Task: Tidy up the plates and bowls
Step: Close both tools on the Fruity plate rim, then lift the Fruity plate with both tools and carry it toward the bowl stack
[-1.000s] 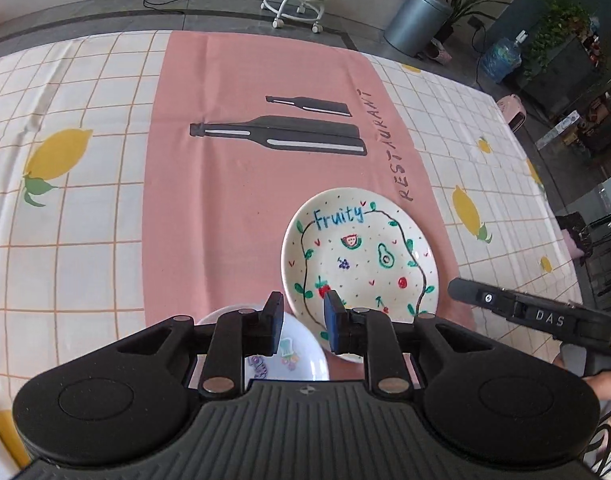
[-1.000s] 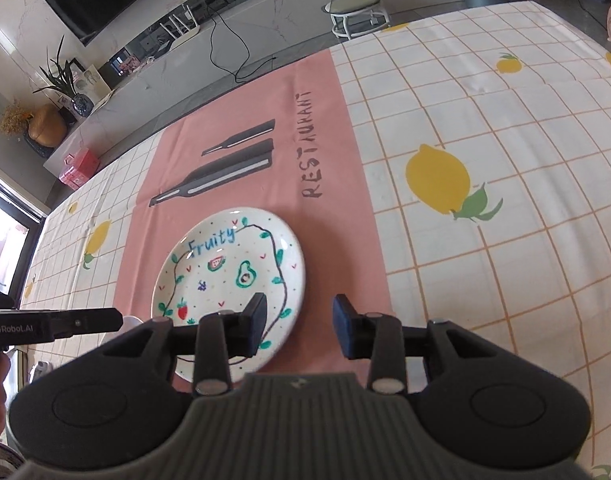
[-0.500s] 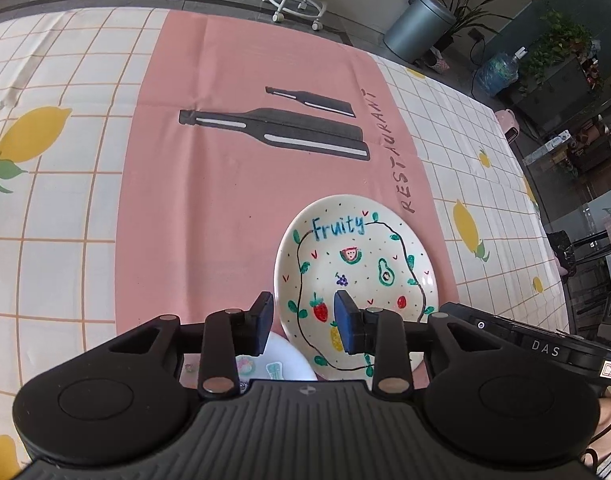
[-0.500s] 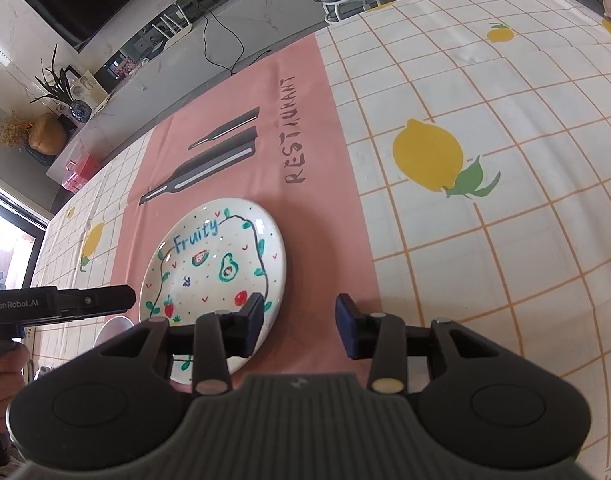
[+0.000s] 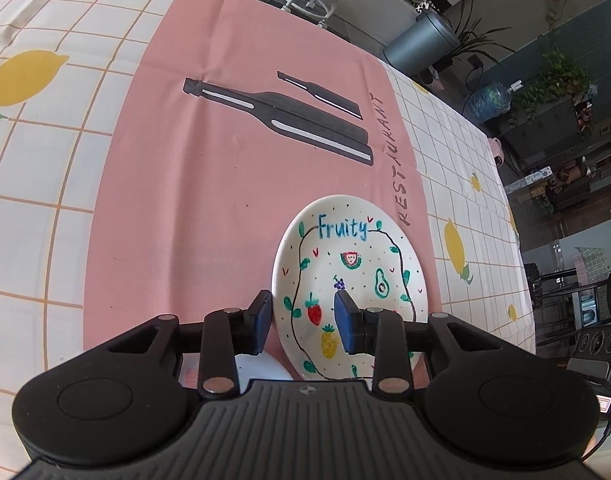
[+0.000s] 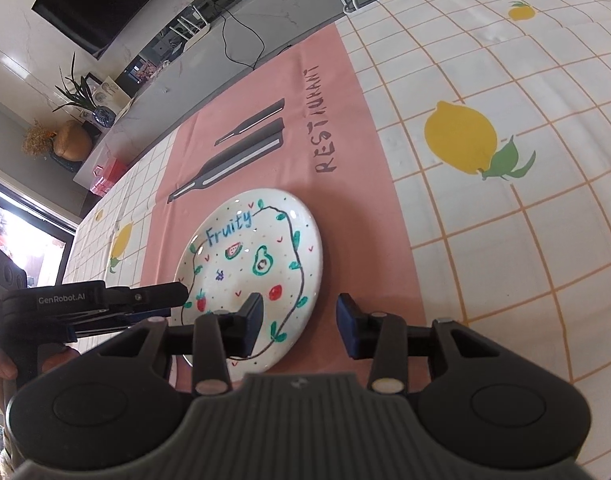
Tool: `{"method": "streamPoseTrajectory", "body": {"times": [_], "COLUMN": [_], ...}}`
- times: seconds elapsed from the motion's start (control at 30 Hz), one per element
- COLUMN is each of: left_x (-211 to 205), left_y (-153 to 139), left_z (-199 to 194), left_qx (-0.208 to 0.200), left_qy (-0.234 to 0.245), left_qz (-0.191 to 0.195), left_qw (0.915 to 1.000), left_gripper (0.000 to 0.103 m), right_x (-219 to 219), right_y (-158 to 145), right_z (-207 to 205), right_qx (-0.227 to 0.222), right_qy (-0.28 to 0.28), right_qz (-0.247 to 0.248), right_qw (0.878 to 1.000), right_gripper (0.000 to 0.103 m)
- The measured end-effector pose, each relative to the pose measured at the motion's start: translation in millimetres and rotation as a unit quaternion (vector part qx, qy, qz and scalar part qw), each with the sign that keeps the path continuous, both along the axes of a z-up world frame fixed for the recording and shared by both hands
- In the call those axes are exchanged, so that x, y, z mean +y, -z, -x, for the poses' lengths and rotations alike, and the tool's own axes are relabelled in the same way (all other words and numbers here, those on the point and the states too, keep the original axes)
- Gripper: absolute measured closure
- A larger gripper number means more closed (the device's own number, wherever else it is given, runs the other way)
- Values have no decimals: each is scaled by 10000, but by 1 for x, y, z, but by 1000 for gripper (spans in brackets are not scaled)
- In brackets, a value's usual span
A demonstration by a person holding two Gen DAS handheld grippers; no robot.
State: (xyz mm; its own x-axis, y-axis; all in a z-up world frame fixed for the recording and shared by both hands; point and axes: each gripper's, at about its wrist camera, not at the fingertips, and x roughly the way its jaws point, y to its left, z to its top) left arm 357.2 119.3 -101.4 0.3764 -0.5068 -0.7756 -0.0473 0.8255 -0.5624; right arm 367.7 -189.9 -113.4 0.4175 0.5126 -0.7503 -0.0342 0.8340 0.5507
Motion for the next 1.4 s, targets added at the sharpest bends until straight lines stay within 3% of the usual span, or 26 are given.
{"method": "streamPoseTrajectory", "body": {"times": [0.43,0.5,0.6,0.7,0.93,1.27,1.4], "left_x": [15,16,17,13,3,-2,-12], "left_y": [13,14,14,13,4,-8,-10], "left_z": [0,1,2,3,8,10,10], "left_qx": [95,136,163,60,-211,-325,-253], "left_qy": [-284,-361,-449,-376,-182,-29,238], "left_qz": [742,752,724,583,217,491,866], "left_qw": [9968,9964,9962,9976,9994,9983,9956], "left_gripper": [64,65,79,81,83,83,83], "right_x": [-13,-14,-14,-17,-20,-31,-36], "right_y": [9,10,8,9,7,-2,-4], "right_z": [-3,-3,-2,-2,1,6,12], "right_qx": [178,196,175,199,176,110,156], "right_qy": [147,177,160,183,193,345,333], "right_qz": [-701,-751,-646,-600,-589,-1061,-1153], "right_qw": [9973,9968,9976,9978,9979,9937,9927], "right_gripper": [62,64,72,80,82,82,82]}}
